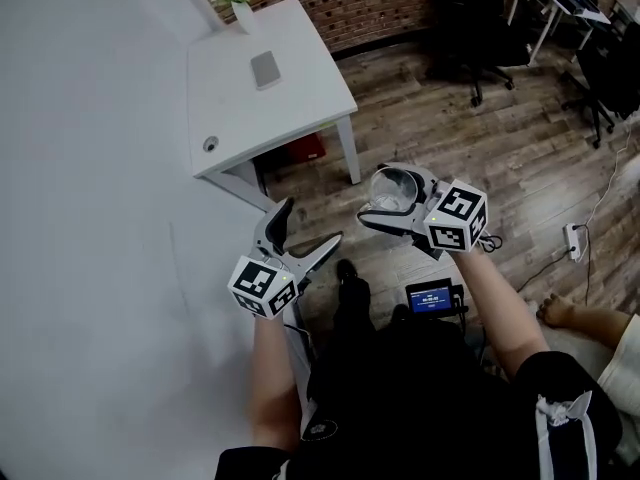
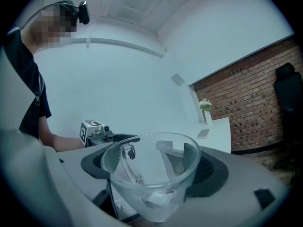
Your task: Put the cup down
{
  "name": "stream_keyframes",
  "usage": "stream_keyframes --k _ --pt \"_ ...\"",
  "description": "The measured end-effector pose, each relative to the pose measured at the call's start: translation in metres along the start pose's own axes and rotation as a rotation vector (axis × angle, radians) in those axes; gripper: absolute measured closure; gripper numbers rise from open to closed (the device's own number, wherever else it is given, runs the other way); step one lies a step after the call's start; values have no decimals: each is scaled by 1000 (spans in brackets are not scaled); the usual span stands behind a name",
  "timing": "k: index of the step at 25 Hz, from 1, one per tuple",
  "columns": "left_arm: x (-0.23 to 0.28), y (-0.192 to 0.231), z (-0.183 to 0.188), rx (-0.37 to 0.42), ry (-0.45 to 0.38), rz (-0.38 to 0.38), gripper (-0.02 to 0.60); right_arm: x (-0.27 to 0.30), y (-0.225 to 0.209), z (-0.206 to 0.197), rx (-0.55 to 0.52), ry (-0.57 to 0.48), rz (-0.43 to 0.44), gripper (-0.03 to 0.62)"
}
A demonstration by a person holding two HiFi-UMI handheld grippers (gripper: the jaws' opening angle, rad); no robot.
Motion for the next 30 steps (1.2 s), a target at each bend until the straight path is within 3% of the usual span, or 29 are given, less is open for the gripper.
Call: stream_keyframes --k 12,18,30 --pt "28 145 23 22 -41 -74 98 118 -74 58 7 -12 -51 143" --pt "35 182 15 -23 -59 -122 98 159 -91 69 -3 14 -57 143" --pt "62 243 17 -49 -57 -93 98 204 -149 81 11 27 -34 143"
Point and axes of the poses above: the fingertips, and each gripper's own axes: x forward along the fingers, y to its left, z out of its top, the point moved 4 cm from there along -x, backward along the fingers, and after that the axes turned 1 degree about x, right-handed, at the moved point
